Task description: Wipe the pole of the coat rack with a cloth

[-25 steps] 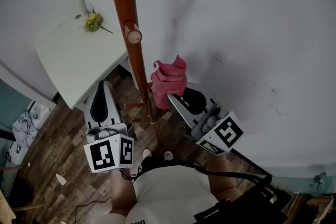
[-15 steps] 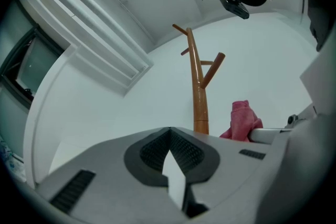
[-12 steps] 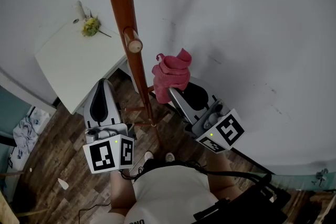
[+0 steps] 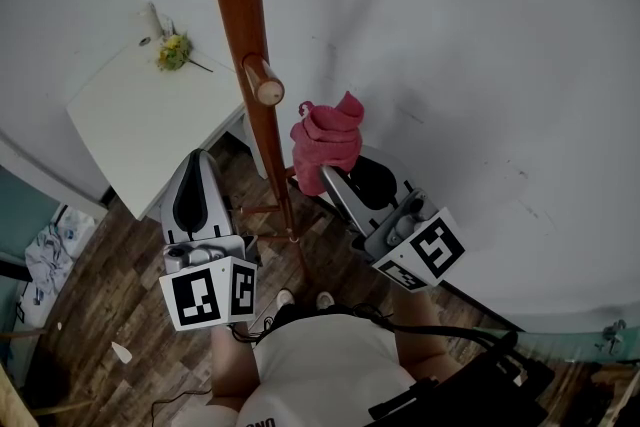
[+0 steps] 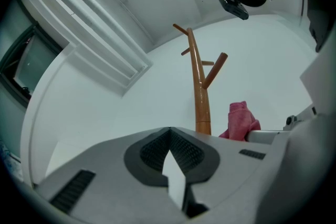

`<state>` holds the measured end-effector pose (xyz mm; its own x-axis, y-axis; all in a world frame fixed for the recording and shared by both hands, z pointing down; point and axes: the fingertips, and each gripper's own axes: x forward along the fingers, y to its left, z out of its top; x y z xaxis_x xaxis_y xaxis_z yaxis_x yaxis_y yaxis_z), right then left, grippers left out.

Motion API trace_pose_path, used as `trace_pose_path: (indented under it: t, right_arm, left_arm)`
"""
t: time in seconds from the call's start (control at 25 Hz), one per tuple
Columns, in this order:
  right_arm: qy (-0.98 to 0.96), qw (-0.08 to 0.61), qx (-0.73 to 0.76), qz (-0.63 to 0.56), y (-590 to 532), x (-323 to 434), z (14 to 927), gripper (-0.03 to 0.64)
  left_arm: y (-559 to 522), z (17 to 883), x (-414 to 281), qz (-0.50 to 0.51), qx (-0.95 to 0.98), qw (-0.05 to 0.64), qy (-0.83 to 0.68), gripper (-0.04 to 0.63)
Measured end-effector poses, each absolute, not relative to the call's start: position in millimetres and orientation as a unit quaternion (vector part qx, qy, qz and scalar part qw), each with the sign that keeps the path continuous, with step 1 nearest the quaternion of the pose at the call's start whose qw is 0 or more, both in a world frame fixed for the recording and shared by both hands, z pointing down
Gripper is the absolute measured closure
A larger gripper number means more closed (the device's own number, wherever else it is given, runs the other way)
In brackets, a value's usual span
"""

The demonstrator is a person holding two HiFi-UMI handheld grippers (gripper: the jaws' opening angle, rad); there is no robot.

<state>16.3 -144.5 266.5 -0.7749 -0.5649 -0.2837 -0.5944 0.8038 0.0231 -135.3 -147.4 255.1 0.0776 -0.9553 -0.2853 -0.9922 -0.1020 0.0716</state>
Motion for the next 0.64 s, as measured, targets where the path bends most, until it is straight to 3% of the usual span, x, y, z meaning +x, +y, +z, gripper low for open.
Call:
trace_pose_path:
  t: [0.64]
  right_arm:
    - [0.939, 0.131, -0.312, 0.059, -147.7, 13.2, 265.7, 0.535]
  left_arm:
    - [-151.8, 256.4, -136.9, 0.132, -0.734, 0.068, 0.662, 0.586]
